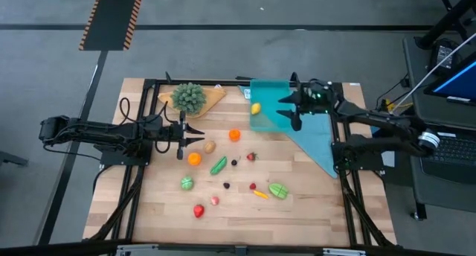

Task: Pick and placing Produce into tupperware
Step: Put the orange into the blue bin

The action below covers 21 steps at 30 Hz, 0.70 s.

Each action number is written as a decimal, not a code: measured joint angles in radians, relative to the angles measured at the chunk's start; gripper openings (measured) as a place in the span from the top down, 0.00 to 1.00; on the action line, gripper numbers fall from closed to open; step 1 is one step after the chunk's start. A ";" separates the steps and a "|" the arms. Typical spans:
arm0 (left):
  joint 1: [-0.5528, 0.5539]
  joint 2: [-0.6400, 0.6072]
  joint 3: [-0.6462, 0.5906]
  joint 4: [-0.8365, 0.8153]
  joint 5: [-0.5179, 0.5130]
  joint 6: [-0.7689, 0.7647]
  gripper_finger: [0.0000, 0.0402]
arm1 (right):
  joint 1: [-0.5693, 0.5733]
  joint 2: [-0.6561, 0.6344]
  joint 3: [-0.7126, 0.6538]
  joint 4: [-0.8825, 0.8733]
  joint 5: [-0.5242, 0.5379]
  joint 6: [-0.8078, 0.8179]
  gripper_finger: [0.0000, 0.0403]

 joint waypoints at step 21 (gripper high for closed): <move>-0.003 -0.001 0.000 0.017 0.002 -0.074 0.82 | 0.099 -0.231 -0.198 0.087 0.000 0.052 0.42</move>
